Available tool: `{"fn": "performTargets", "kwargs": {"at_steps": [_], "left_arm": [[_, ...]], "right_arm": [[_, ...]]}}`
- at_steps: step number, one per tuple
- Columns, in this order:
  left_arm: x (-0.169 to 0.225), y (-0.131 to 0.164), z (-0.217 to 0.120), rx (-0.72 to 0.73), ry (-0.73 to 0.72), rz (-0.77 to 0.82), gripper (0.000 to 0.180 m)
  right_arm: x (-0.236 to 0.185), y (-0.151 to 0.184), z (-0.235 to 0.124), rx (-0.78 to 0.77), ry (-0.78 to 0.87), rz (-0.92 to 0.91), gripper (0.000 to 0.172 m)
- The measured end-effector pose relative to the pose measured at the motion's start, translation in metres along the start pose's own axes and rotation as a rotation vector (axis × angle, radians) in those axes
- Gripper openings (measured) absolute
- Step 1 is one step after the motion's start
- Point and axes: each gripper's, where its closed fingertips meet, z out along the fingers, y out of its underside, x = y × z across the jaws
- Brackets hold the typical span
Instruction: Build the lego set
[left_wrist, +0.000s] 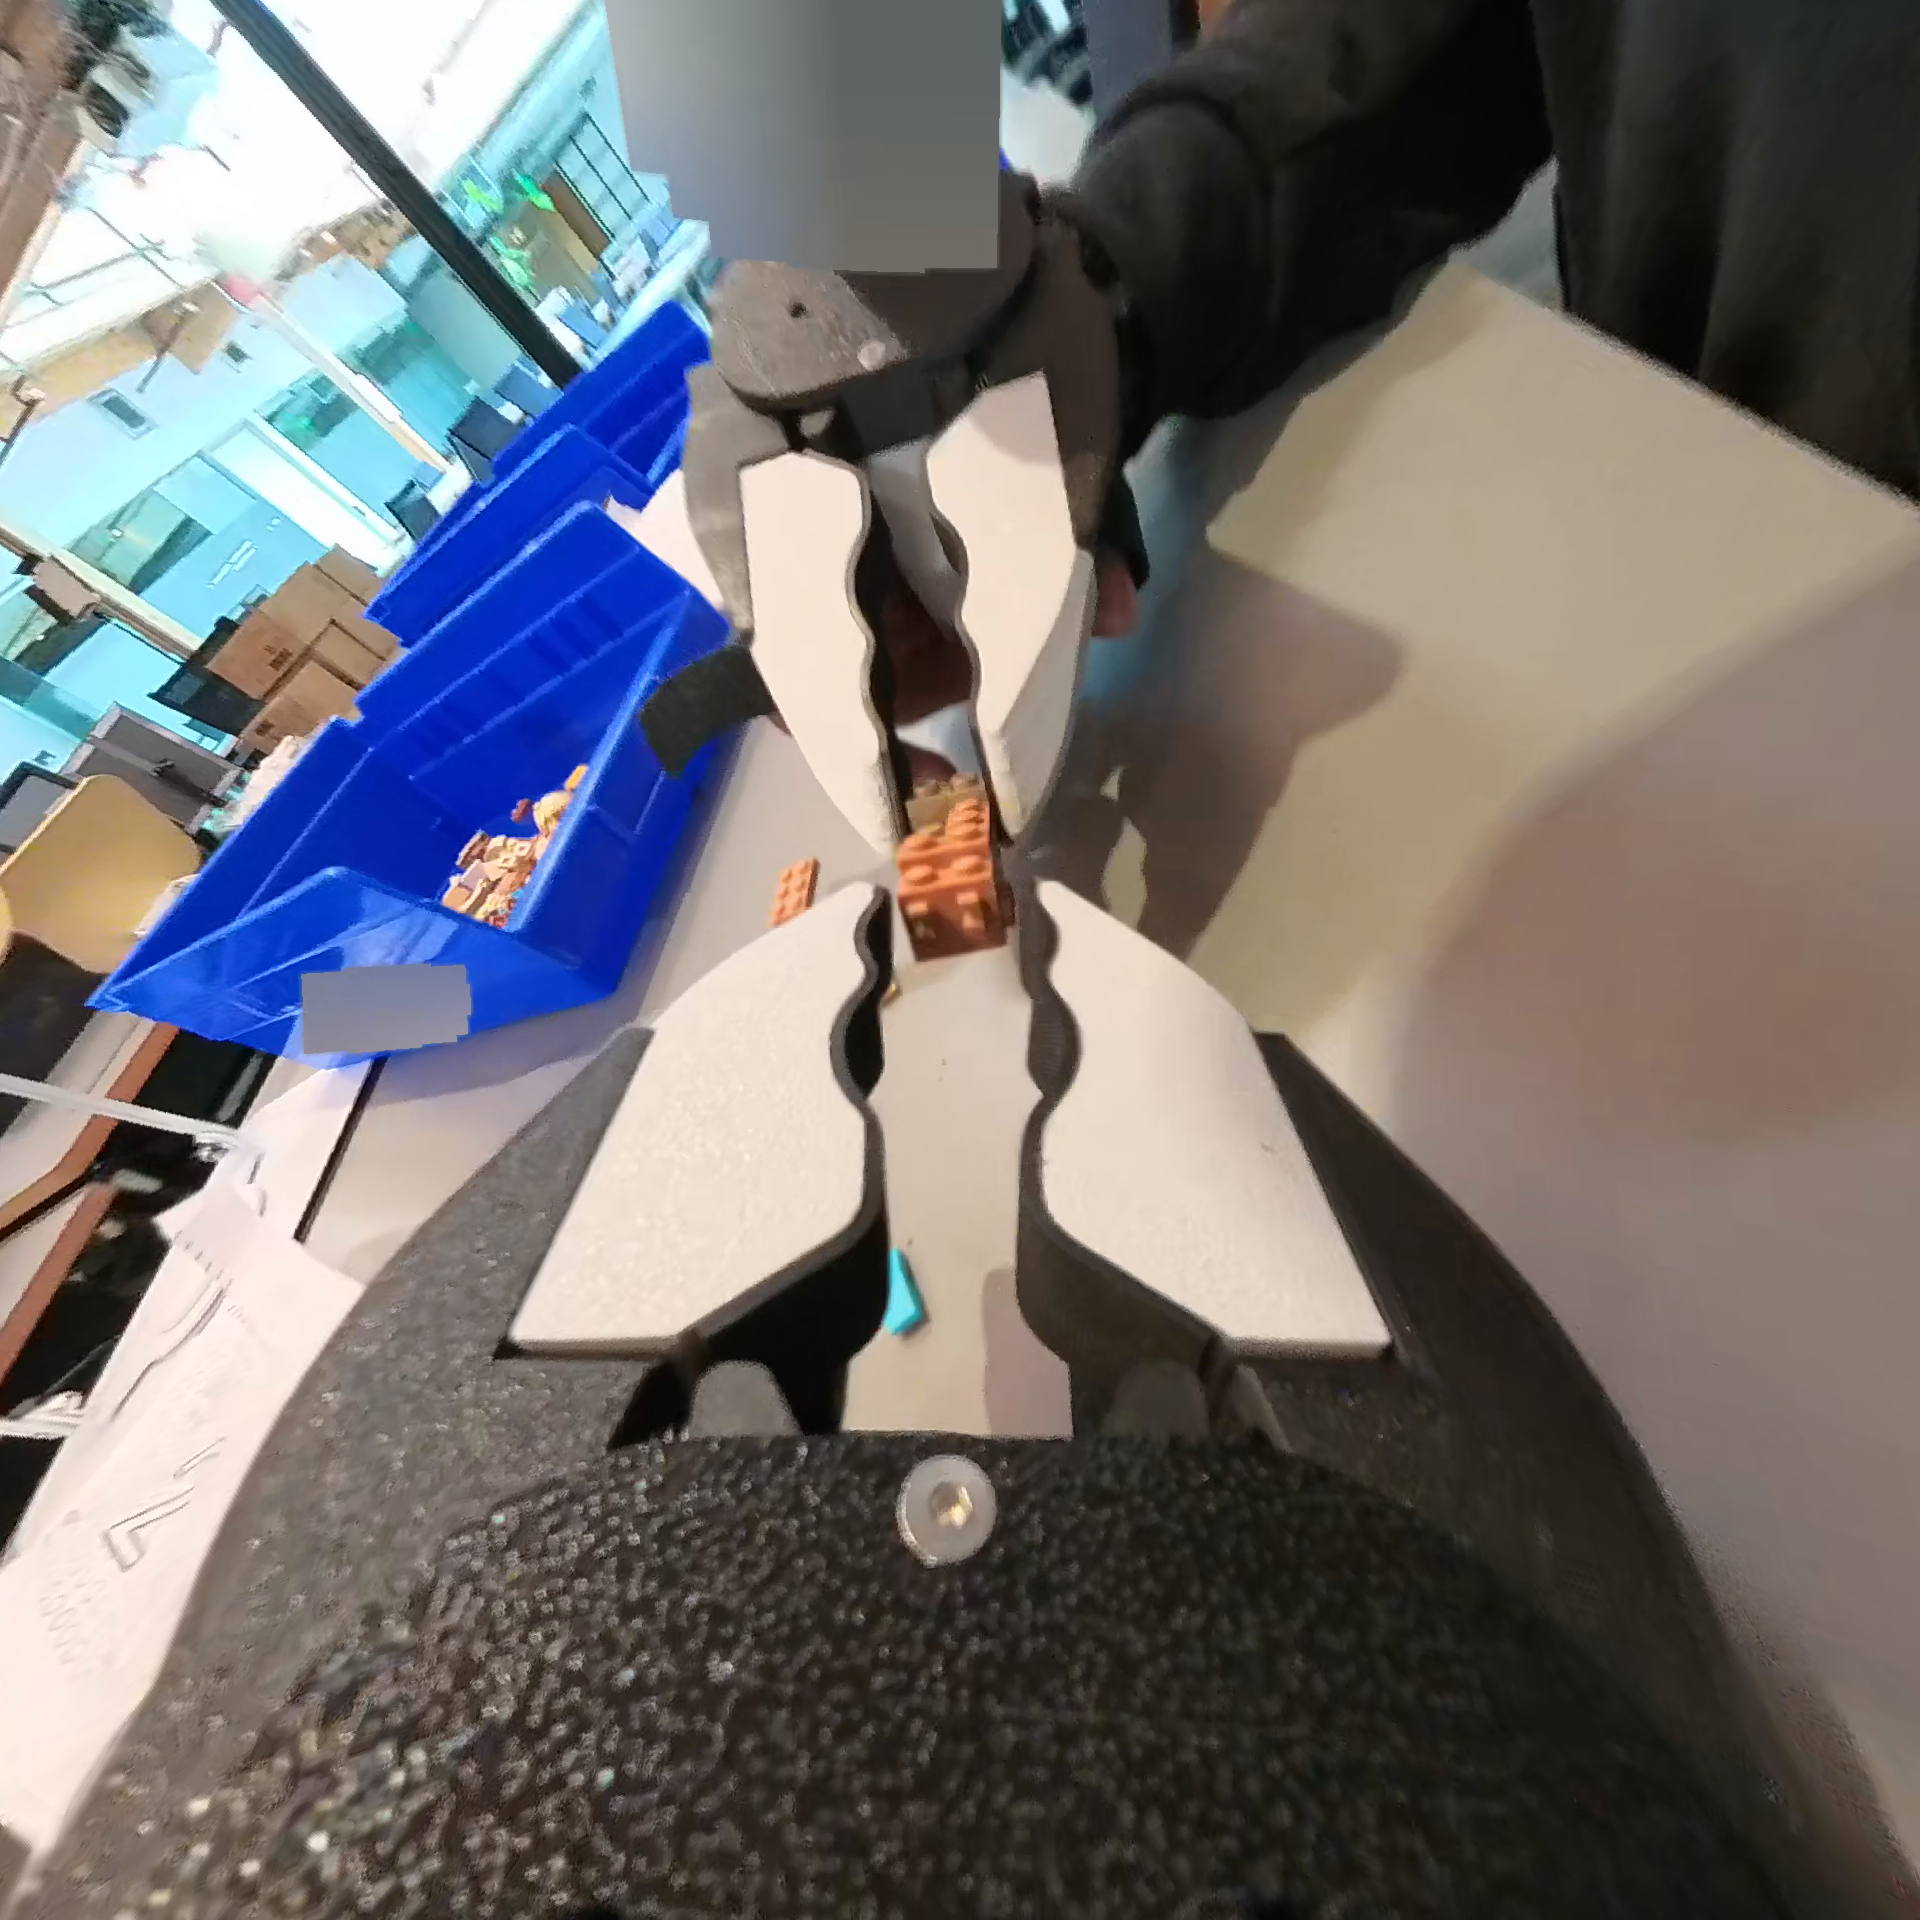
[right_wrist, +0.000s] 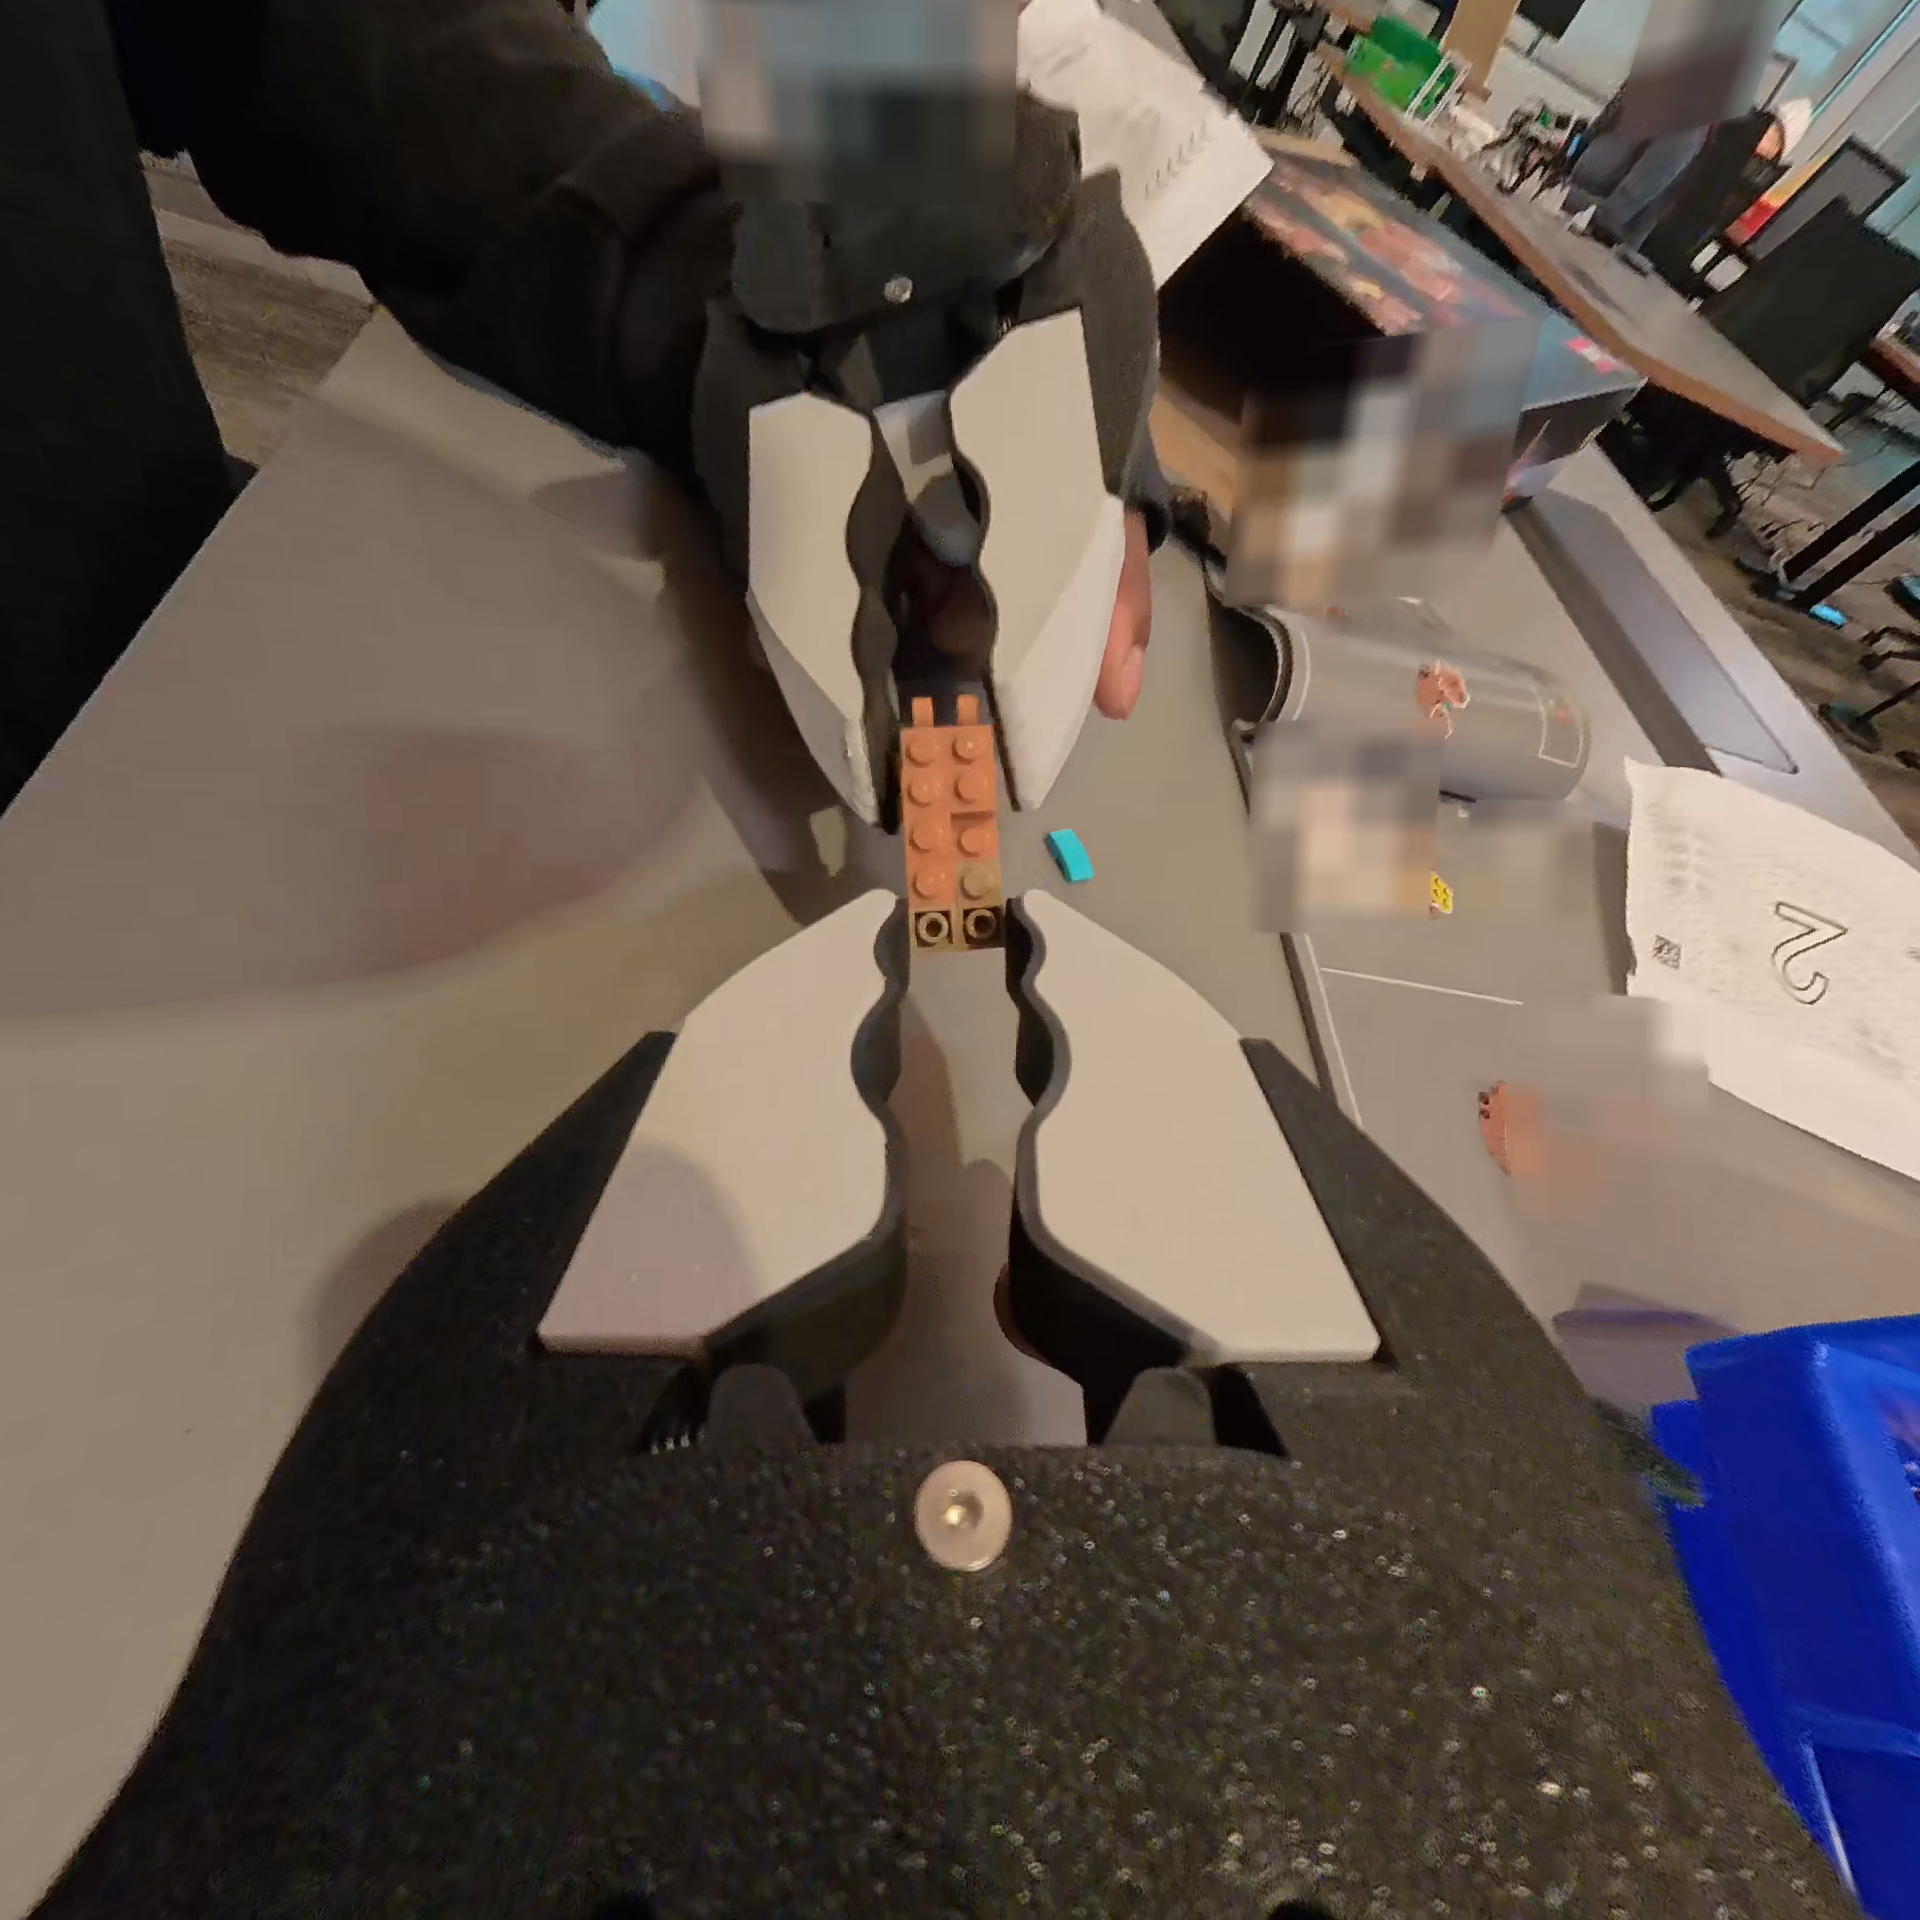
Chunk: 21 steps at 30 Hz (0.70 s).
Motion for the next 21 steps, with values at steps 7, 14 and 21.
{"fn": "performTargets", "kwargs": {"at_steps": [7,14,21], "left_arm": [[-0.020,0.042,-0.021,-0.237,0.022,-0.223,0.025],[-0.016,0.087,-0.026,-0.527,0.029,-0.433,0.017],[-0.013,0.087,-0.022,-0.548,0.034,-0.459,0.007]], "right_arm": [[0.008,0.024,-0.002,-0.172,0.003,0.087,0.017],[0.008,0.039,0.003,-0.253,0.002,0.159,0.017],[0.006,0.041,0.007,-0.264,0.003,0.161,0.017]]}}
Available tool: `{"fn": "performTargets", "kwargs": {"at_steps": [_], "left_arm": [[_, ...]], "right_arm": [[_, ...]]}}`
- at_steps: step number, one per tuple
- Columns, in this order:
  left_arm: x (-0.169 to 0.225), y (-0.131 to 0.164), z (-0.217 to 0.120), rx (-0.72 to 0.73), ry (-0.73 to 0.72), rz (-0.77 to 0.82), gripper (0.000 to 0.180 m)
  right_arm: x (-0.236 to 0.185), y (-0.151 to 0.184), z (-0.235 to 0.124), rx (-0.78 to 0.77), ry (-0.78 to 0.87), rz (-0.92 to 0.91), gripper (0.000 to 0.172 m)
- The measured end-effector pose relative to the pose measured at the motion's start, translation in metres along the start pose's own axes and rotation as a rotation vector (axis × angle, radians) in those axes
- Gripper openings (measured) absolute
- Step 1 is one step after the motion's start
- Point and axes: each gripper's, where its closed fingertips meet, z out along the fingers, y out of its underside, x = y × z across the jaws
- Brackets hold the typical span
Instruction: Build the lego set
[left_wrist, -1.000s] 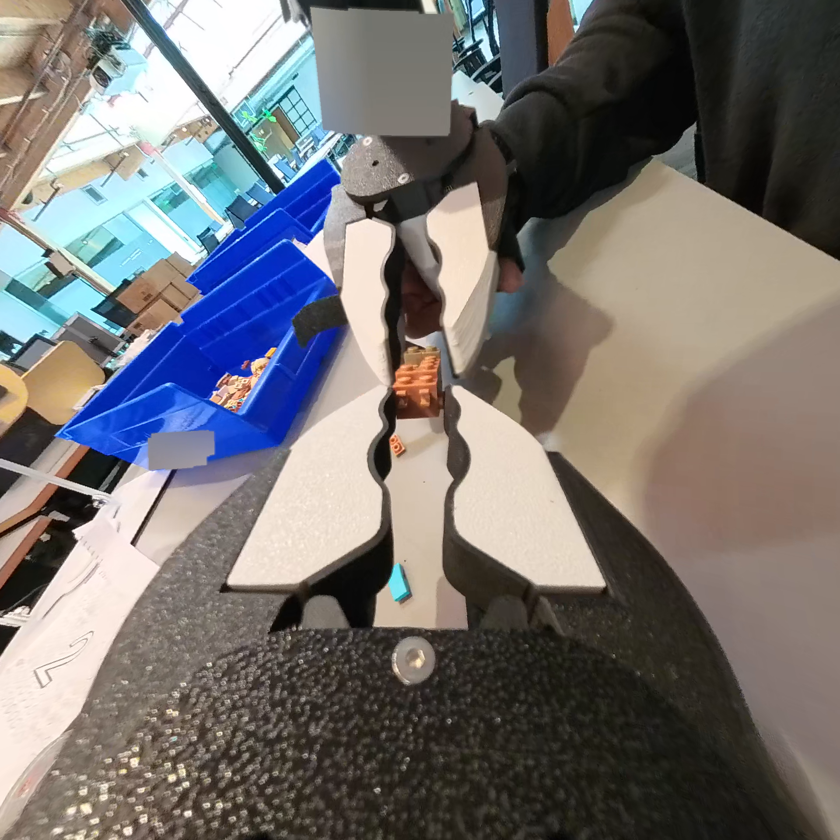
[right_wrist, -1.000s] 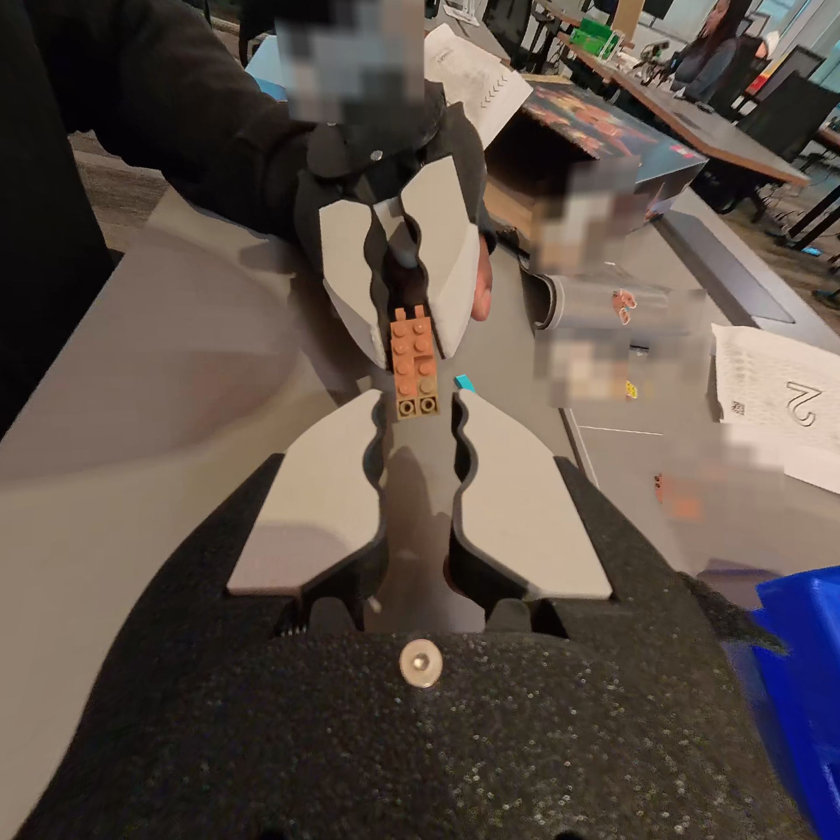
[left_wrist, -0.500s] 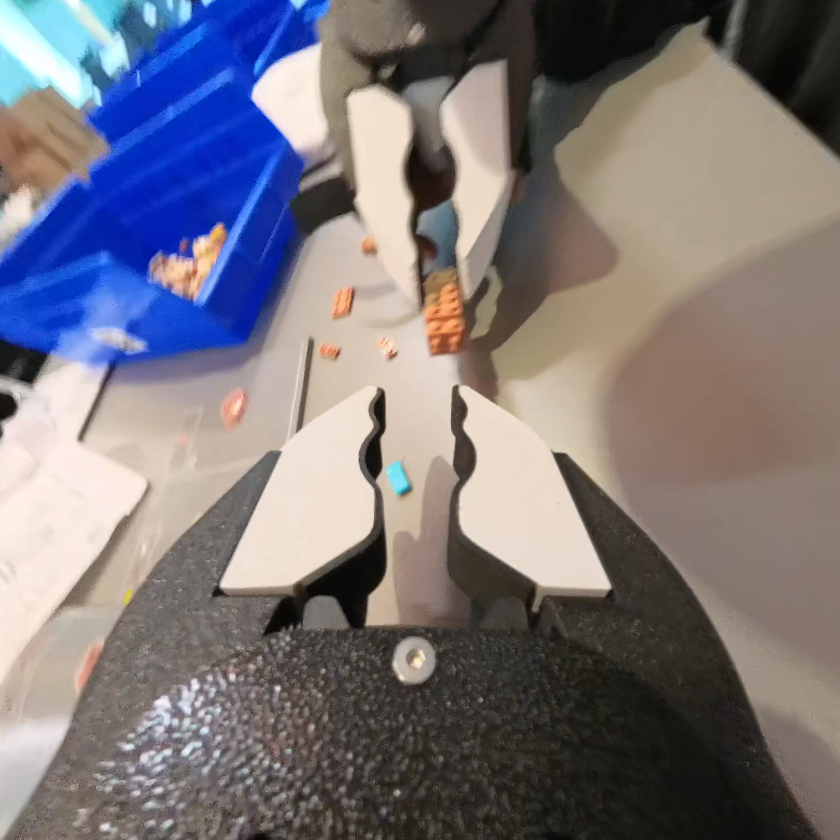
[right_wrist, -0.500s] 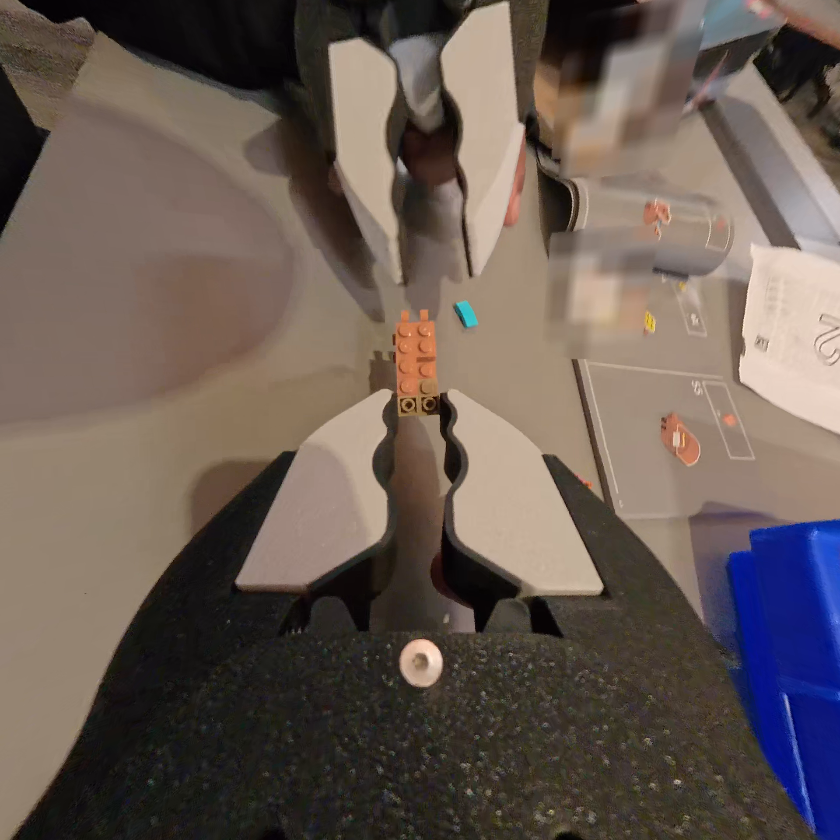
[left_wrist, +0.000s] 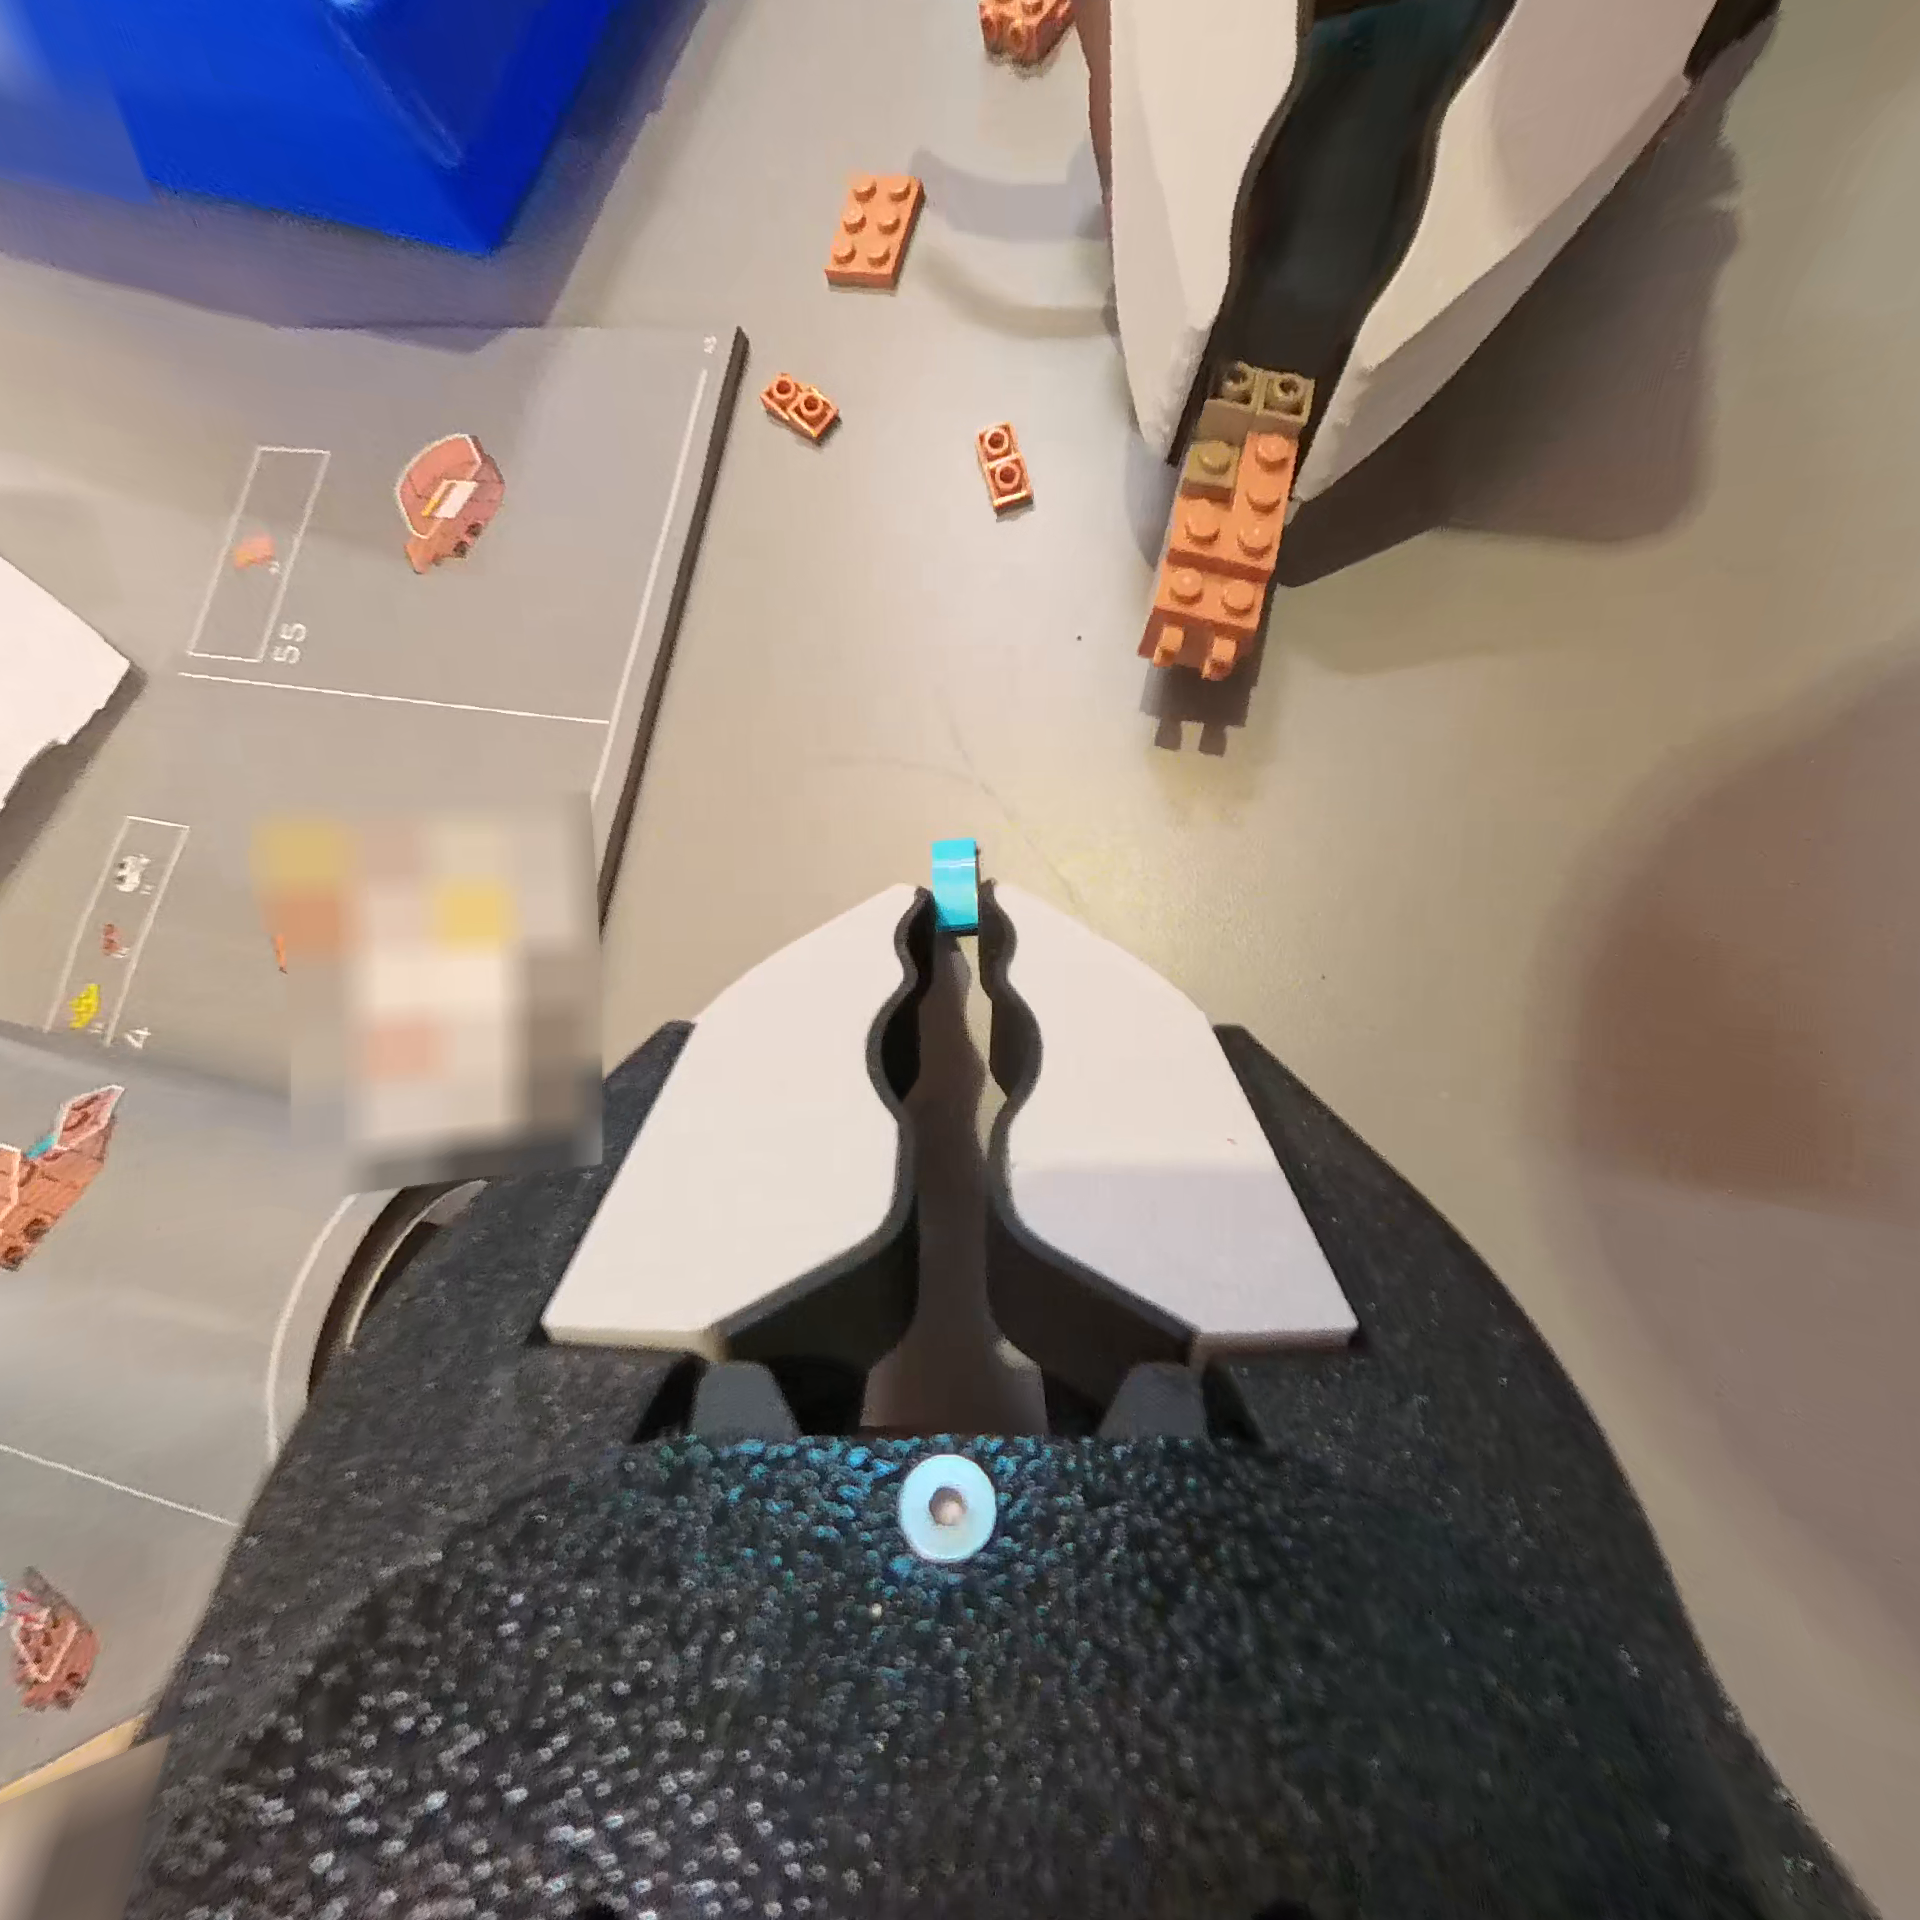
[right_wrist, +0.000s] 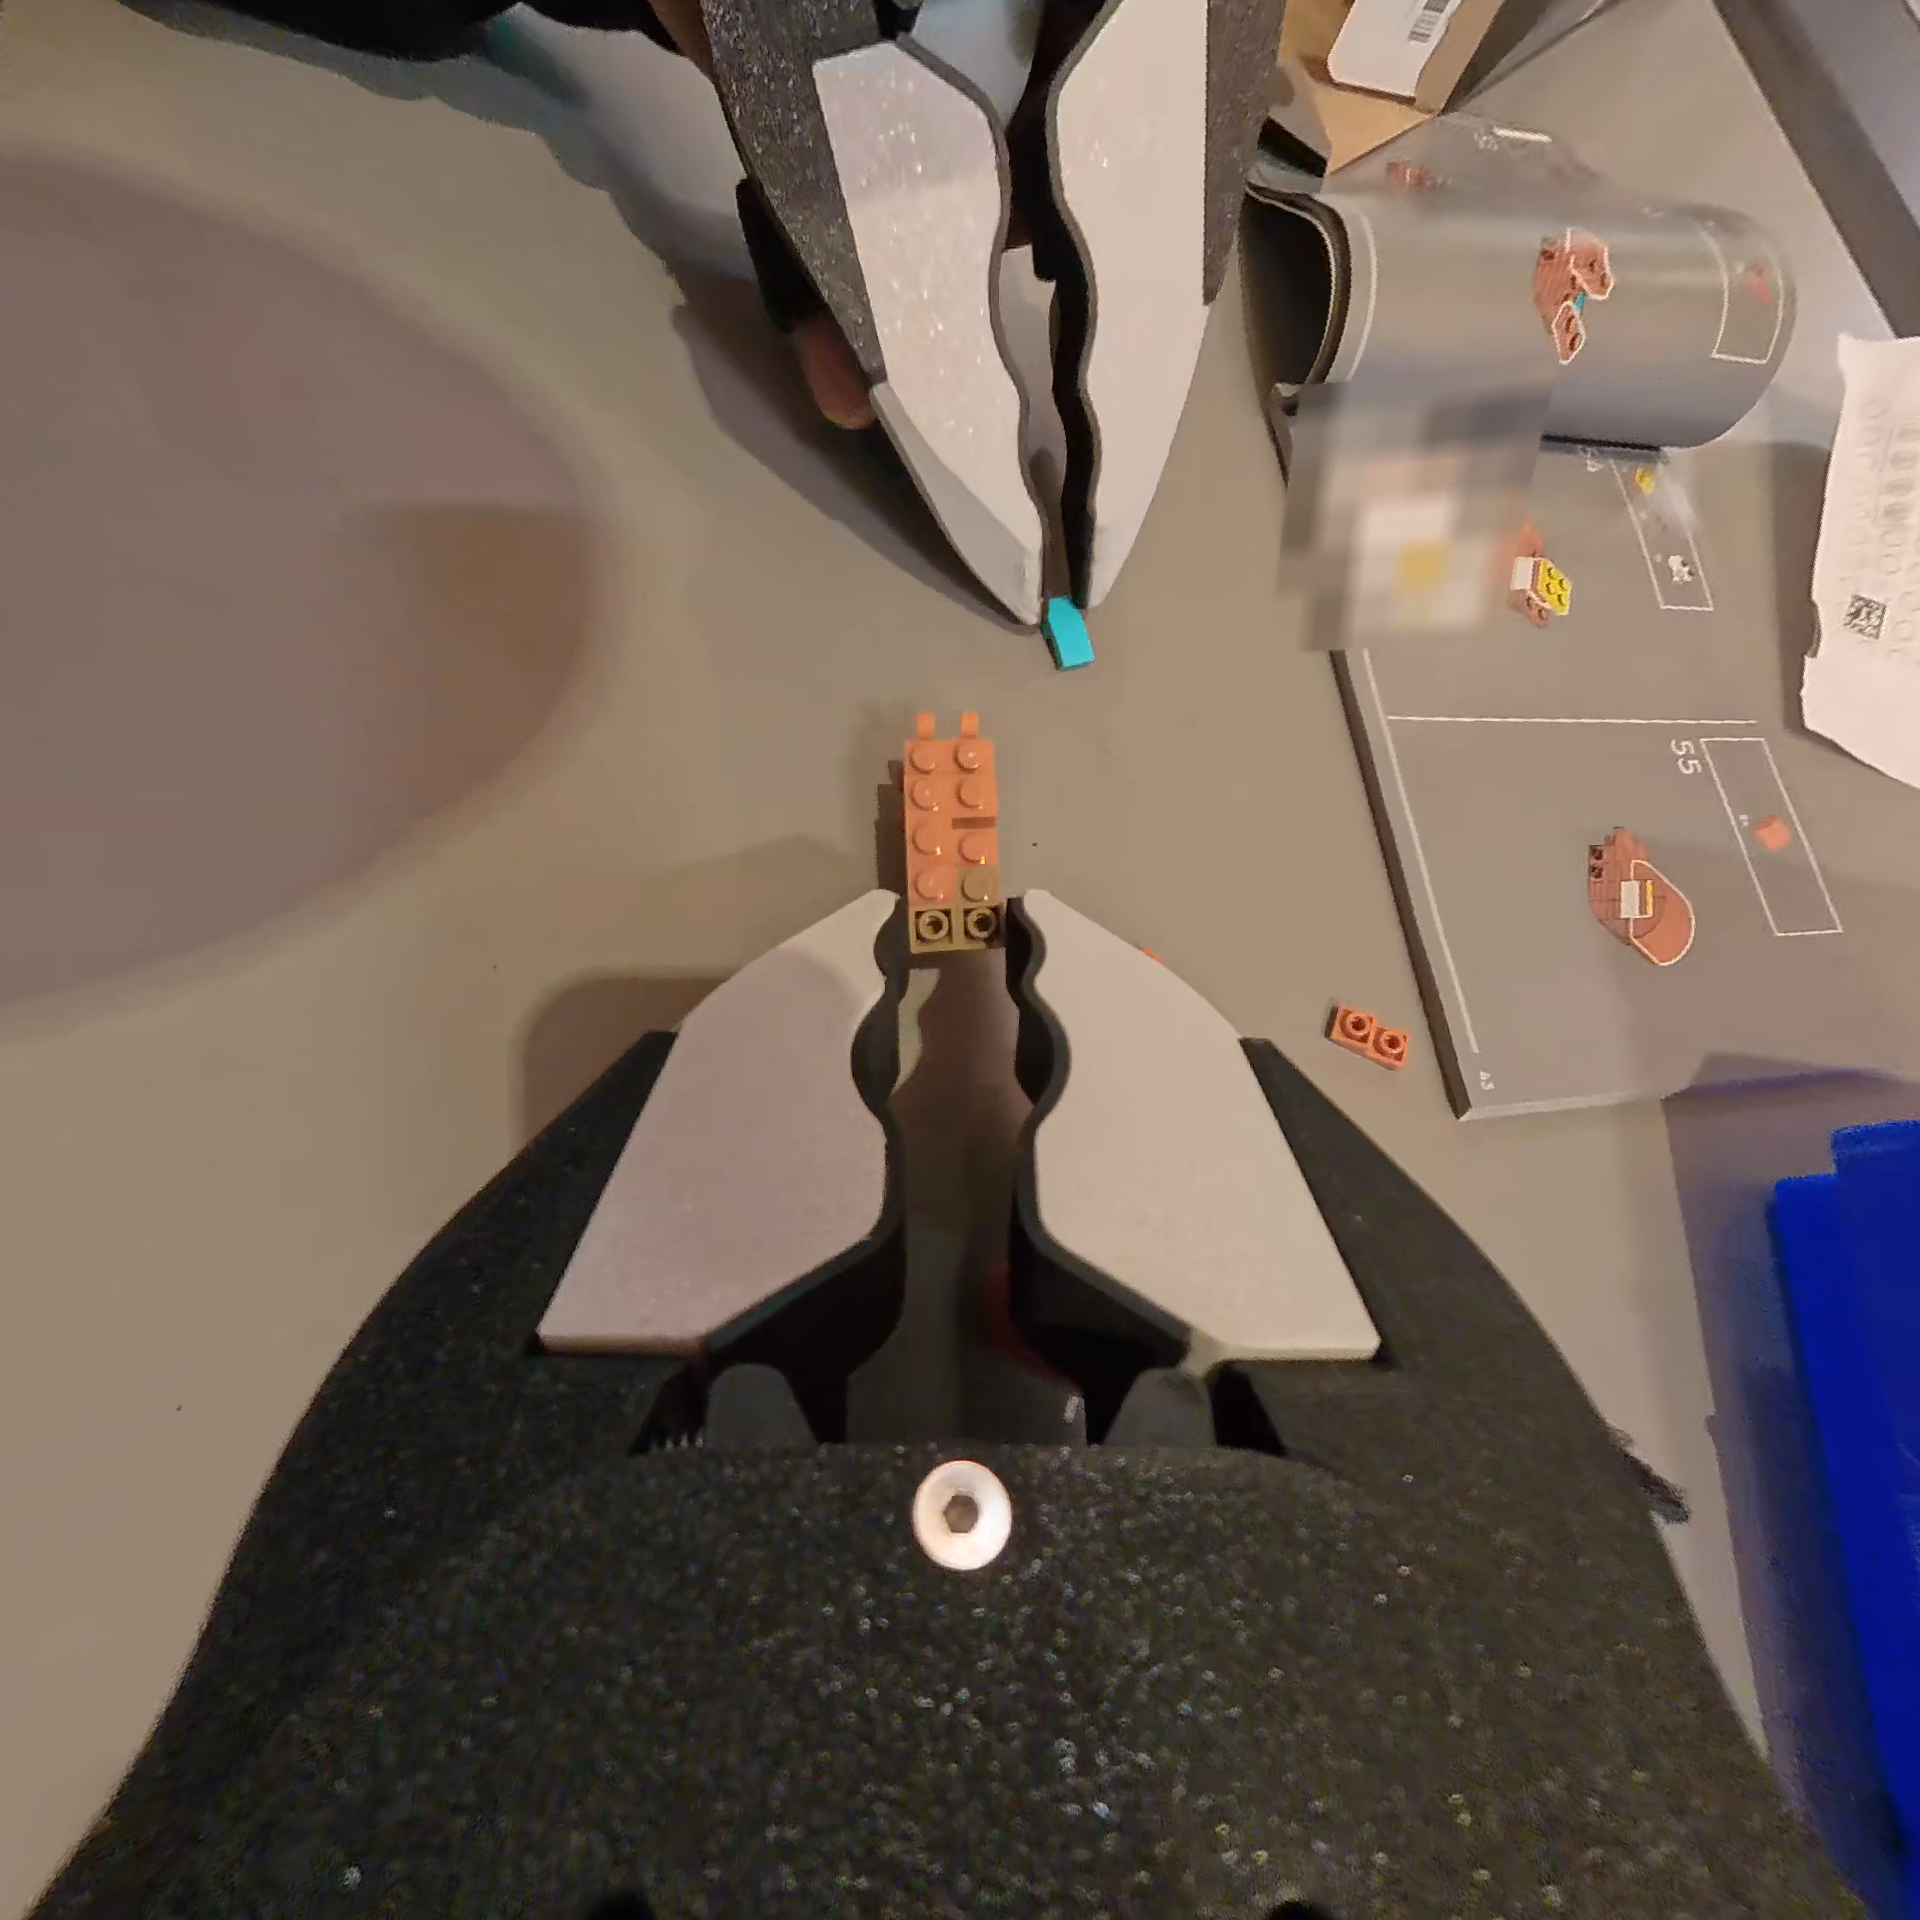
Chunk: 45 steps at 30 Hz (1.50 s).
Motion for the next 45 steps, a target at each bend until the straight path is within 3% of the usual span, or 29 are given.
{"fn": "performTargets", "kwargs": {"at_steps": [9,12,23,29,37,45], "left_arm": [[0.005,-0.006,0.002,0.042,0.062,-0.068,0.007],[0.009,-0.017,-0.001,0.115,0.113,-0.118,0.006],[0.014,-0.068,-0.029,0.500,0.507,-0.631,0.006],[0.009,-0.081,-0.042,0.630,0.656,-0.800,0.006],[0.004,-0.087,-0.049,0.710,0.745,-0.924,0.000],[0.004,-0.079,-0.035,0.623,0.633,-0.898,0.000]], "right_arm": [[-0.002,0.000,0.002,-0.007,-0.009,0.007,0.017],[-0.003,0.000,0.003,-0.008,-0.012,0.012,0.017],[-0.004,-0.004,0.003,0.023,-0.058,0.069,0.017],[-0.006,-0.006,0.002,0.037,-0.095,0.101,0.017],[-0.008,-0.014,0.002,0.080,-0.154,0.191,0.017],[-0.008,-0.012,0.003,0.062,-0.145,0.179,0.017]]}}
